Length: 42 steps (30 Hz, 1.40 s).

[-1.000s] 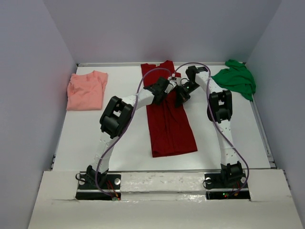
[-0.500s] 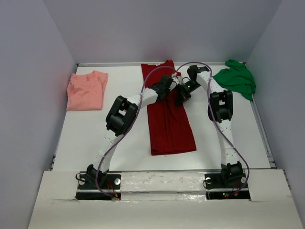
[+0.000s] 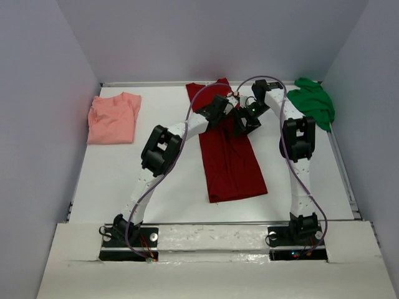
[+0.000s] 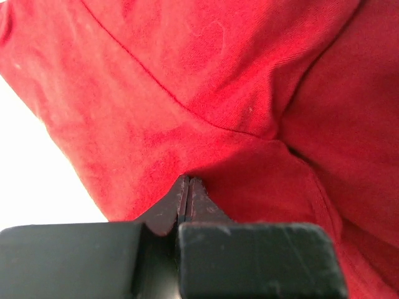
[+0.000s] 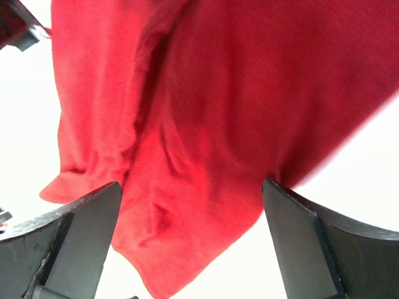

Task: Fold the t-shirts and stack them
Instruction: Fold the tshirt

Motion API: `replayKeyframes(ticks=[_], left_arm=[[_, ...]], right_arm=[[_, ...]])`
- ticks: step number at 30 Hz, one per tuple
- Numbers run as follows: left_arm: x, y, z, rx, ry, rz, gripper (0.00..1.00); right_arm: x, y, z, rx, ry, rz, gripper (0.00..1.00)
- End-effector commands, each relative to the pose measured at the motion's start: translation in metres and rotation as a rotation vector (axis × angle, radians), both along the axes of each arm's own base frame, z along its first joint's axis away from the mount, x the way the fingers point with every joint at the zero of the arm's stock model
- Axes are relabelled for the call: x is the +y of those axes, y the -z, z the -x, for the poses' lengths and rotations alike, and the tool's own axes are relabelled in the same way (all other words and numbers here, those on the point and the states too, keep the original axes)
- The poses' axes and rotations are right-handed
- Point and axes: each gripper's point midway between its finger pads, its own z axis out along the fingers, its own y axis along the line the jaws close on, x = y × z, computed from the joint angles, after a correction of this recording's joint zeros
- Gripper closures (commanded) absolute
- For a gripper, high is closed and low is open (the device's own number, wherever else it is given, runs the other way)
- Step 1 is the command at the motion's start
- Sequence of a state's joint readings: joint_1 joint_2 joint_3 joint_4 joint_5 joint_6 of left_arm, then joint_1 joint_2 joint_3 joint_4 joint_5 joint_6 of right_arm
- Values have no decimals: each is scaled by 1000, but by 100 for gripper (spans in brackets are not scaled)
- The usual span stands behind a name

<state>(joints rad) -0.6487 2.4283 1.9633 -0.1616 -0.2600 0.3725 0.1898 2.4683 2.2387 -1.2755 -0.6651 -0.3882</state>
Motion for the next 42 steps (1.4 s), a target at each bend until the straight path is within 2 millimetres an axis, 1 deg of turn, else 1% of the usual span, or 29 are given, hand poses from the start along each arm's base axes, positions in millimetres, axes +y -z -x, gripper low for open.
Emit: replayKeyframes(ticks=[1,4,6,8,9,10,11,12,13,14,15,16,17,18,20,21,22,23,24,25,26,28,30,31,32,33,34,37,42], left_arm=[[5,18,6,25,8,-56,100],[8,9,10,27,-2,-44,100],[10,-9,15,13,-4,-26,100],[15,-24,18,1,-16,-25,100],[17,-41,19,-16,-21,-12,100],[19,-51,20,-23,-26,-6,100],[24,-73,23,-39,-33,8,100],[27,-68,25,-19,-35,9,100],[27,-87,33,-8,-24,50,100],[32,-96,35,-1,-31,68,100],[33,-101,40,11,-26,81,100],[33,-118,47,8,-12,114,99],[41,-111,57,42,-14,104,71],[45,-125,64,32,-7,127,61],[48,-126,79,59,23,152,57],[56,-125,95,78,35,155,56],[59,-124,102,84,47,159,54],[65,-109,116,111,61,146,42],[69,-108,123,114,75,145,38],[74,-119,129,95,87,152,35],[83,-106,139,120,98,123,28],[96,-104,147,126,93,120,24],[112,-90,160,151,88,102,15],[117,-89,162,148,80,100,12],[125,-87,164,151,75,103,6],[131,-84,168,159,72,91,5],[136,-91,168,142,66,89,4],[150,-93,175,181,53,78,1],[145,-102,202,240,130,133,1]], right_arm=[[11,-46,12,-162,-144,26,0],[11,-65,19,-178,-152,13,0],[10,-72,25,-176,-160,4,0],[3,-79,25,-194,-150,19,0],[-3,-79,28,-184,-146,27,0],[-4,-81,29,-188,-152,30,0],[-10,-82,34,-185,-148,31,0],[-16,-81,35,-184,-138,34,0],[-18,-80,39,-186,-142,45,0],[-25,-87,42,-207,-125,52,0],[-27,-86,46,-208,-122,60,0],[-35,-73,55,-184,-117,81,0],[-38,-70,61,-183,-110,96,0],[-43,-66,72,-183,-103,113,0],[-50,-59,85,-173,-97,145,0],[-52,-56,86,-190,-85,156,0],[-57,-50,104,-161,-74,171,0],[-58,-48,111,-156,-74,172,0],[-59,-45,114,-160,-68,173,1],[-63,-42,118,-150,-50,180,2],[-65,-40,128,-132,-42,184,4],[-65,-41,135,-134,-34,177,4],[-66,-37,144,-117,-33,178,5],[-67,-36,147,-114,-30,183,5],[-70,-36,150,-116,-24,198,6],[-72,-35,152,-117,-22,204,6],[-77,-30,160,-104,-28,231,6],[-86,-27,171,-102,-27,270,6],[-99,-21,183,-89,-27,337,7]])
